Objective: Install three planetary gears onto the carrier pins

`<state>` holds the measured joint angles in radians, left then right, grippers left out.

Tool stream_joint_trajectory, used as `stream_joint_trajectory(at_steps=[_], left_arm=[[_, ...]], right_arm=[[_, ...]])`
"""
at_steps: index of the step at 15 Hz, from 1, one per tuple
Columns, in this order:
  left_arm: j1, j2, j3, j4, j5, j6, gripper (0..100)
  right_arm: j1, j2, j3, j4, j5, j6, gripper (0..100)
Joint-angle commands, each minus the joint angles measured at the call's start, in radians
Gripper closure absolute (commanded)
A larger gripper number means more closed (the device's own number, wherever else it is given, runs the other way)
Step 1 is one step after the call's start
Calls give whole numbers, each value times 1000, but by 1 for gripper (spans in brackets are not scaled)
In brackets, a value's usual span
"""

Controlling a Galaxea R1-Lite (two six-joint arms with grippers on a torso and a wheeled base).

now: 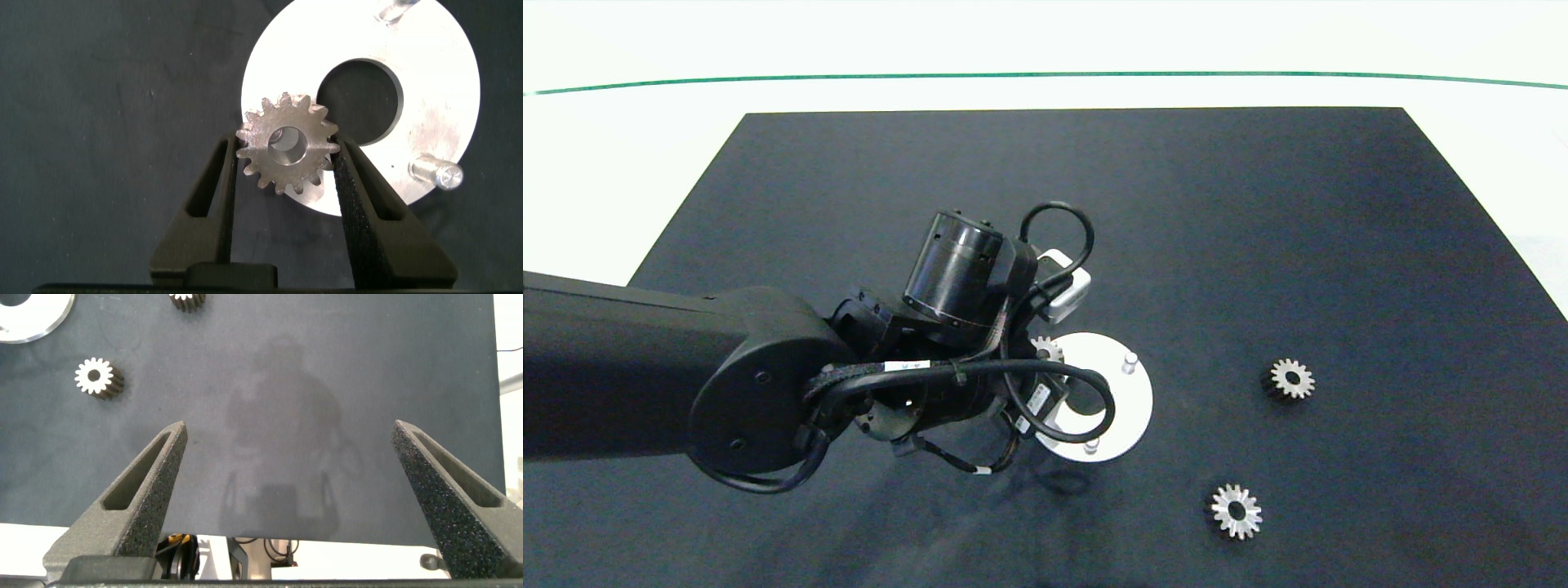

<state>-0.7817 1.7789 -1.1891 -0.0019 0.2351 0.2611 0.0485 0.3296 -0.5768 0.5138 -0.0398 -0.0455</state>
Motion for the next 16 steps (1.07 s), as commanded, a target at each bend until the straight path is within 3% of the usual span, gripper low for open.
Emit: stream_joint_trajectory(at_steps=[1,16], left_arm=[[-1,19,-7,-1,1,1,99],[-4,34,-69,7,1,1,99]], right_arm=[[1,2,0,3,0,0,0],[2,6,0,3,0,0,0]])
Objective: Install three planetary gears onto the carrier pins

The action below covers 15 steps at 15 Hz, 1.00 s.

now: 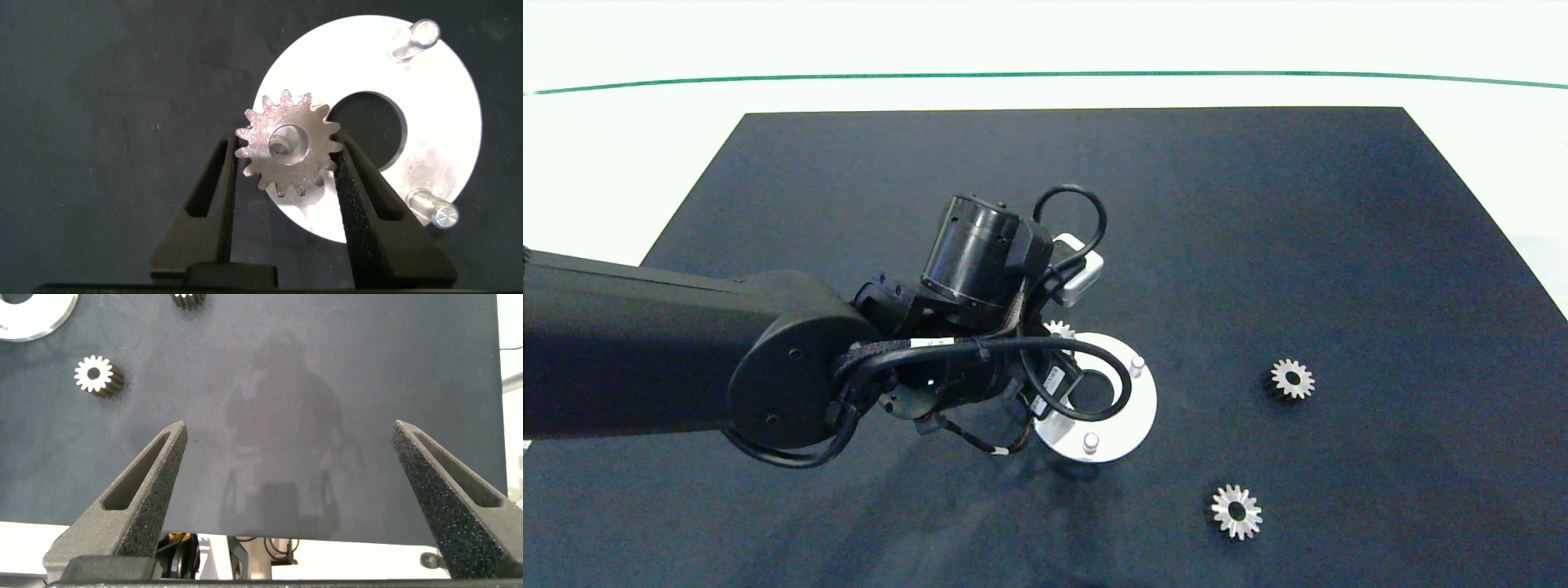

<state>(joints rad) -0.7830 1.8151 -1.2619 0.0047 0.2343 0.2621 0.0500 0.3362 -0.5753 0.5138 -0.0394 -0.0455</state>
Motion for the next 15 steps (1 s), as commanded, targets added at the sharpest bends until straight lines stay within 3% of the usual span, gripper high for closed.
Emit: stream_joint_trajectory(at_steps=[1,15], left_arm=[[-2,-2,4,0,2,0,99],[2,0,32,-2,2,-3,99]], right_arm=[[1,0,-1,3,-1,0,0],[1,-2,-1,3,-1,0,0]])
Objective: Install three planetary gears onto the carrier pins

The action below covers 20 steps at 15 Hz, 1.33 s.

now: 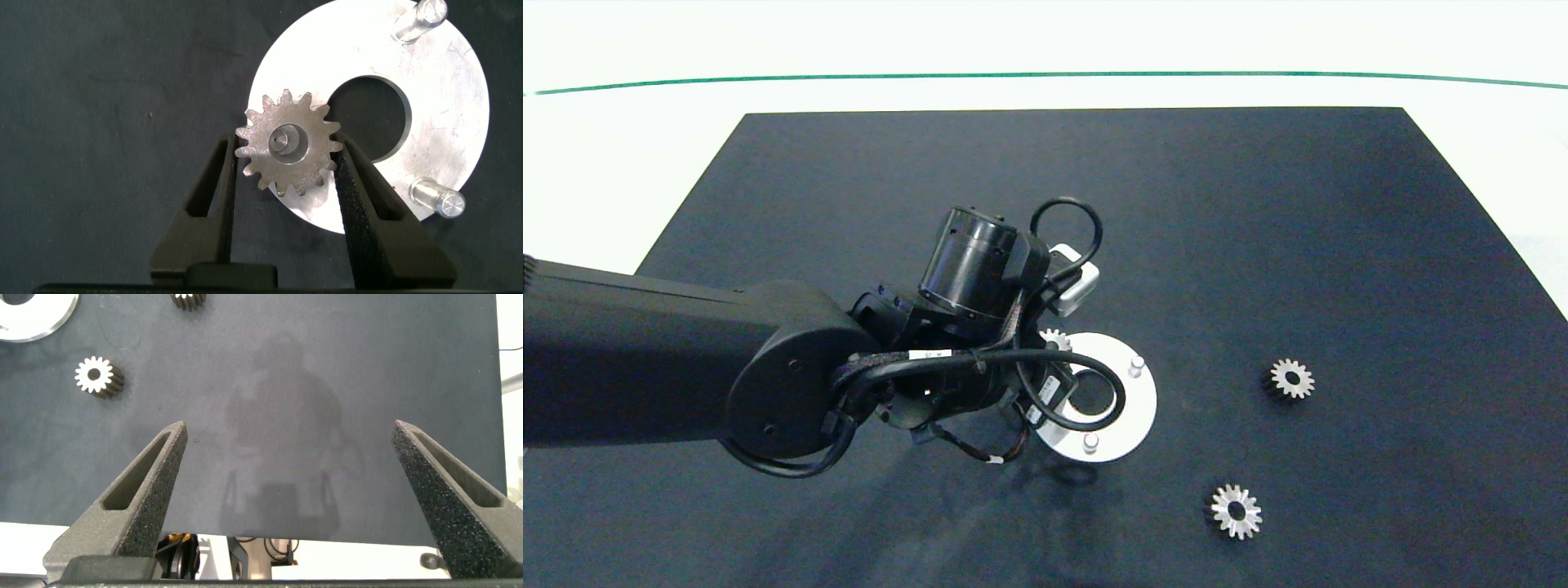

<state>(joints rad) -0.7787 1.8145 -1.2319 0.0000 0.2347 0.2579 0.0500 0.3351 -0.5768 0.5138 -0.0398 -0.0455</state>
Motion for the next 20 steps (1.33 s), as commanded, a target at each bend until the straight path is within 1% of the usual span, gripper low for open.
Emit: stream_joint_trajectory(at_steps=[1,18,20], left_arm=[[-2,0,2,3,2,1,99],[-1,20,-27,2,0,6,99],[9,19,-26,2,0,11,99]], right_arm=[[1,-1,0,3,0,0,0],[1,-1,3,3,1,0,0],[1,-1,5,3,1,1,0]])
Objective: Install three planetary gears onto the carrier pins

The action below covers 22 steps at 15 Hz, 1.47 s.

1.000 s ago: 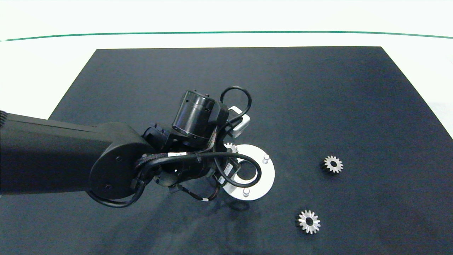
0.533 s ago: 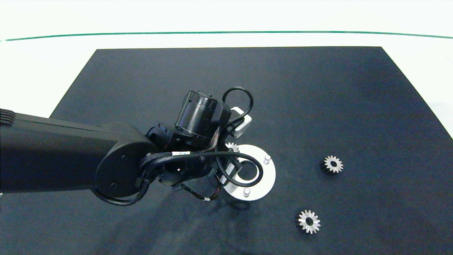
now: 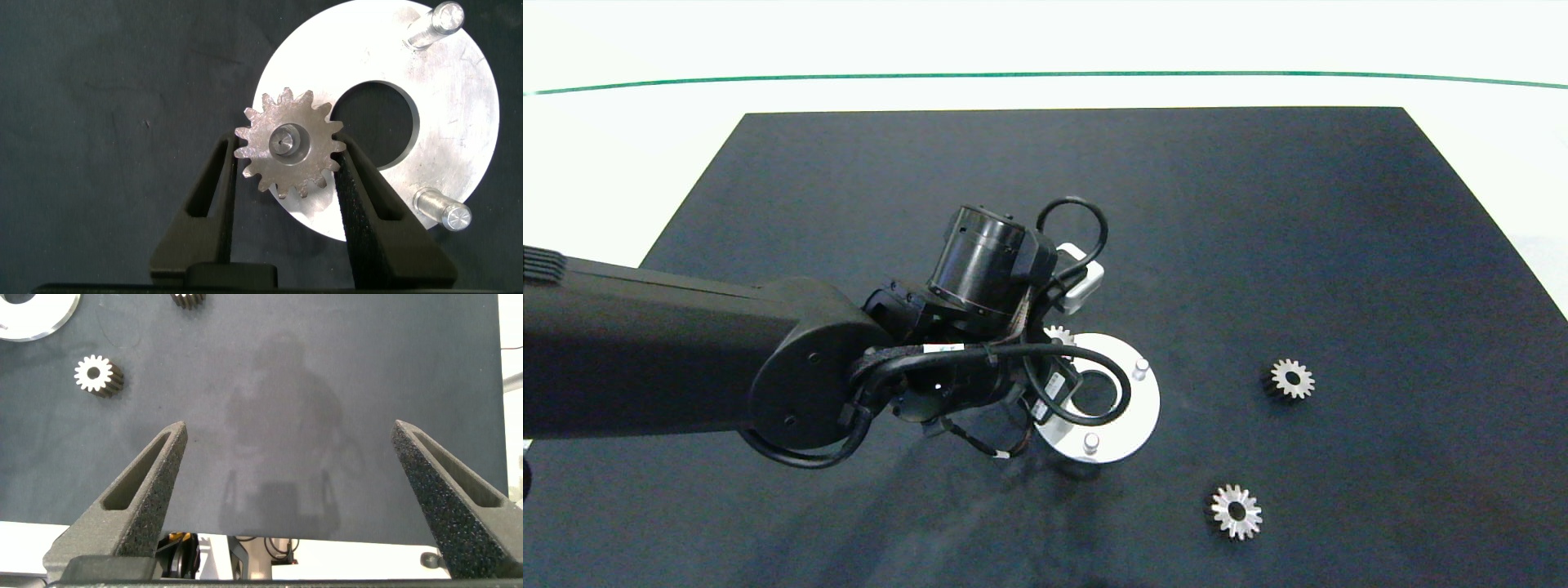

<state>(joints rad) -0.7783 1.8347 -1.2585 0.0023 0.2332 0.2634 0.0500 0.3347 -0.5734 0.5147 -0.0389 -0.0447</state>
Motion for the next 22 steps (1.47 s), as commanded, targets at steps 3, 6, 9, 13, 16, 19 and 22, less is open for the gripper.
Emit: stream_joint_trajectory(at_steps=[3,6,9,13,16,19,22], left_arm=[[13,0,-1,-1,2,8,99],[13,0,1,-2,-2,7,99],[10,9,-2,-2,-2,7,99],[10,11,-9,-1,-2,7,99],[8,11,-7,2,-2,-1,0],[10,11,-1,1,-2,-1,0],[10,11,-1,-1,-2,0,0]], right_arm=[[1,0,1,2,1,-1,0],[1,1,1,2,1,-1,0],[1,1,1,2,1,-1,0],[2,0,3,2,1,-1,0],[1,1,3,2,1,0,0],[2,1,1,2,1,-1,0],[1,1,1,2,1,-1,0]])
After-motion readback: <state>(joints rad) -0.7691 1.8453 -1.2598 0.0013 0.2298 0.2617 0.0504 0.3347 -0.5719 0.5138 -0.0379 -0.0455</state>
